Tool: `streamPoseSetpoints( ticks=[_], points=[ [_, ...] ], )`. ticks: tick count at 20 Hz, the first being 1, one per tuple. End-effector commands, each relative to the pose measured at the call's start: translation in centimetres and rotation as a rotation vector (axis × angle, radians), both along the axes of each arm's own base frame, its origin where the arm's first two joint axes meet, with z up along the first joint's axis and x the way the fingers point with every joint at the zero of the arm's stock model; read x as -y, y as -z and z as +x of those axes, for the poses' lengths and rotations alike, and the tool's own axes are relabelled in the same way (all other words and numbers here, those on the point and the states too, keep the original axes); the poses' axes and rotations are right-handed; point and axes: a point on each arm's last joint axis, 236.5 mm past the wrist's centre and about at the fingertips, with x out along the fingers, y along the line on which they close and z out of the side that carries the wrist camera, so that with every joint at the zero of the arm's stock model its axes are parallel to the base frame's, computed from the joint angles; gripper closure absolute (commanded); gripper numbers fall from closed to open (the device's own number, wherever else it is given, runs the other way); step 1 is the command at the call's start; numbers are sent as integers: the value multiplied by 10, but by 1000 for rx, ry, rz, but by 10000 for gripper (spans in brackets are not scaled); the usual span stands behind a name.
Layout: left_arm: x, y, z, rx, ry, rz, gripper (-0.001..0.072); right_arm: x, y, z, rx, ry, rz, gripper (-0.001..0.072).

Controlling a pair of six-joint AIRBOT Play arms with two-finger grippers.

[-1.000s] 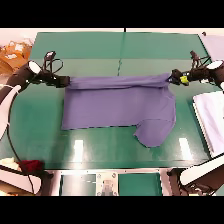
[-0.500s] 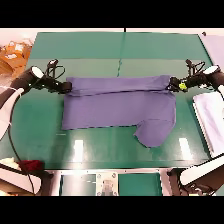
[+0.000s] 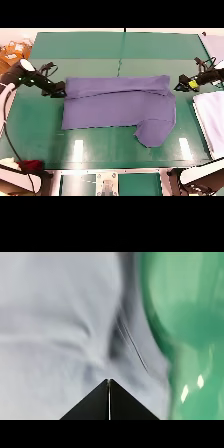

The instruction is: Fold the shirts.

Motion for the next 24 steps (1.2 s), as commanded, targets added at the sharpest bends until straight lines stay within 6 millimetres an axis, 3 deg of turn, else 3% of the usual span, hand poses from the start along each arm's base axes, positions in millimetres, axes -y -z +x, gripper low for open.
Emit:
streamPoseSetpoints(
  ticks=[1, 3, 5, 8, 9, 10, 11, 12, 13, 18, 24],
  points=[
    [-23, -26, -41, -117, 16, 63, 678, 17, -13, -53, -147, 40, -43, 689],
    [-29, -41, -58, -73, -3, 119, 686, 19, -18, -83, -175, 61, -66, 689],
    [-28, -49, -88, -34, -20, 141, 687, 14, -19, -123, -207, 87, -72, 690],
    [-12, -40, -138, 29, -97, 140, 684, 0, -6, -179, -222, 208, -71, 689],
    [-2, -32, -153, 45, -106, 130, 537, -6, 1, -194, -213, 240, -75, 688],
    [8, -23, -165, 40, -126, 117, 203, -14, 11, -208, -220, 260, -72, 637],
    [18, -12, -178, 19, -138, 105, 83, -24, 21, -220, -238, 276, -51, 442],
    [27, -1, -189, -10, -134, 100, 87, -37, 31, -227, -252, 287, -10, 313],
    [36, 9, -199, -43, -138, 94, 87, -51, 41, -232, -265, 305, 43, 288],
    [72, 26, -193, 16, -208, 37, 87, -98, 83, -239, -258, 324, 167, 290],
    [84, 39, -168, 107, -365, -18, 88, -111, 96, -226, -213, 296, 138, 291]
  ],
)
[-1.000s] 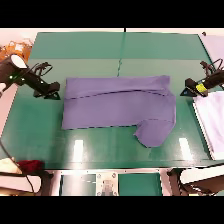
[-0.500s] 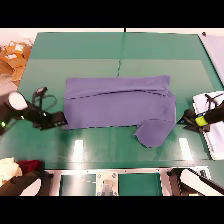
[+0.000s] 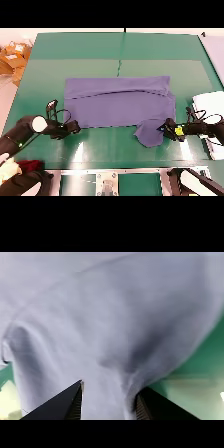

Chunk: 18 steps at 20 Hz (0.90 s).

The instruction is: Fold the shirts.

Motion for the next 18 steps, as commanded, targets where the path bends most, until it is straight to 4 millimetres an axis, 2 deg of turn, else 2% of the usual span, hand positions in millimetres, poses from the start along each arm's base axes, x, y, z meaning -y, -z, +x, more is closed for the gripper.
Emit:
streamPoseSetpoints(
  ticks=[1, 6, 7, 8, 10, 12, 14, 16, 18],
  points=[
    [5, 6, 22, 73, -113, -37, 88, 2, 11, 8, 39, 0, -50, 291],
    [5, 24, 48, 99, -226, -56, 98, 4, 11, 10, 45, 5, -56, 291],
    [6, 26, 50, 97, -242, -67, 276, 4, 11, 10, 46, 5, -57, 290],
    [6, 27, 51, 98, -238, -65, 495, 4, 11, 10, 46, 5, -57, 290],
    [10, 22, 51, 105, -157, -43, 685, 5, 12, 9, 45, -4, -61, 291],
    [8, 19, 46, 88, -69, 4, 685, 5, 9, 6, 42, -41, -63, 310],
    [2, 17, 42, 69, -11, 55, 686, 7, 3, 5, 31, -80, -69, 443],
    [-2, 16, 39, 55, 20, 86, 685, 7, -6, 7, 26, -106, -58, 460],
    [-2, 16, 37, 43, 25, 89, 685, 4, -12, 3, 5, -134, -42, 531]
  ],
)
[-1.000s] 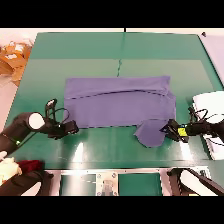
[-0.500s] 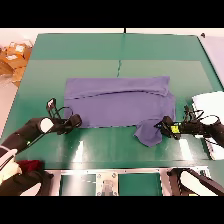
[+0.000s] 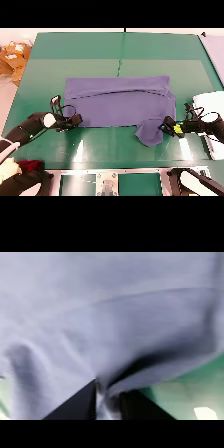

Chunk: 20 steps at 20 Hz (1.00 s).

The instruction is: Fold the shirts.

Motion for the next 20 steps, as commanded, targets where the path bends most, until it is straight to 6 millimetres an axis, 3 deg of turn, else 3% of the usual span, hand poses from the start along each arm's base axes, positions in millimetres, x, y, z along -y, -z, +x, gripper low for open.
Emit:
streamPoseSetpoints(
  ticks=[1, 8, 9, 10, 13, 15, 18, 20],
  points=[
    [-5, 0, -6, -27, 47, 42, 685, -8, -12, -15, -62, -63, 41, 521],
    [-6, 2, -14, -46, 95, 58, 685, -15, -14, -27, -107, -88, 72, 518],
    [-6, 2, -14, -46, 96, 58, 685, -15, -14, -28, -108, -89, 73, 546],
    [-6, 2, -14, -45, 101, 59, 685, -15, -15, -28, -108, -89, 73, 694],
    [-7, 3, -18, -55, 138, 74, 685, -15, -15, -28, -109, -90, 73, 689],
    [-19, -1, -26, -98, 213, 145, 686, -16, -17, -33, -123, -103, 78, 689],
    [-47, -16, -28, -144, 290, 290, 686, -1, -24, -52, -177, -93, -7, 689],
    [-50, -20, -28, -144, 335, 314, 685, 16, -31, -62, -188, -91, -97, 689]
  ],
)
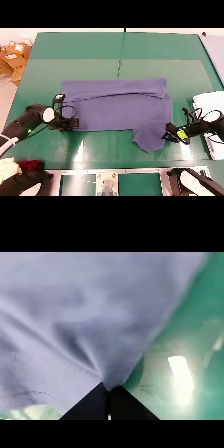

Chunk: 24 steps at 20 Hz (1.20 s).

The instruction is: Fold the shirts.

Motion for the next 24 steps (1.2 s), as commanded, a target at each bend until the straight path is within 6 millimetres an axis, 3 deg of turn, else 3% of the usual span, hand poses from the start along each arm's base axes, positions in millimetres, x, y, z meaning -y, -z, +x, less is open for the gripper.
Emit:
streamPoseSetpoints(
  ticks=[1, 3, 4, 8, 10, 12, 15, 18, 23, 24],
  points=[
    [-19, -7, -9, -48, 99, 98, 685, 21, -11, -18, -25, -7, -113, 689],
    [-20, -11, -11, -58, 135, 105, 686, 15, -23, -6, 31, 10, -93, 689],
    [-17, -19, -2, -34, 142, 100, 685, 10, -31, 5, 65, 24, -66, 689],
    [3, -68, 57, 150, 172, 64, 685, -2, -84, 80, 307, 64, 13, 689],
    [10, -76, 83, 179, 188, 67, 685, -4, -106, 119, 393, 55, 14, 689],
    [15, -73, 109, 179, 200, 79, 685, -6, -112, 153, 430, 32, 6, 689],
    [3, -66, 149, 169, 140, 84, 685, -1, -109, 207, 463, 33, -5, 689],
    [-12, -61, 187, 188, 68, 58, 685, 8, -93, 251, 449, 33, -3, 689],
    [13, -35, 235, 242, 88, -10, 659, 6, -51, 296, 402, 13, 11, 688],
    [17, -35, 244, 271, 78, -25, 380, 7, -46, 299, 396, 14, 12, 659]
  ],
)
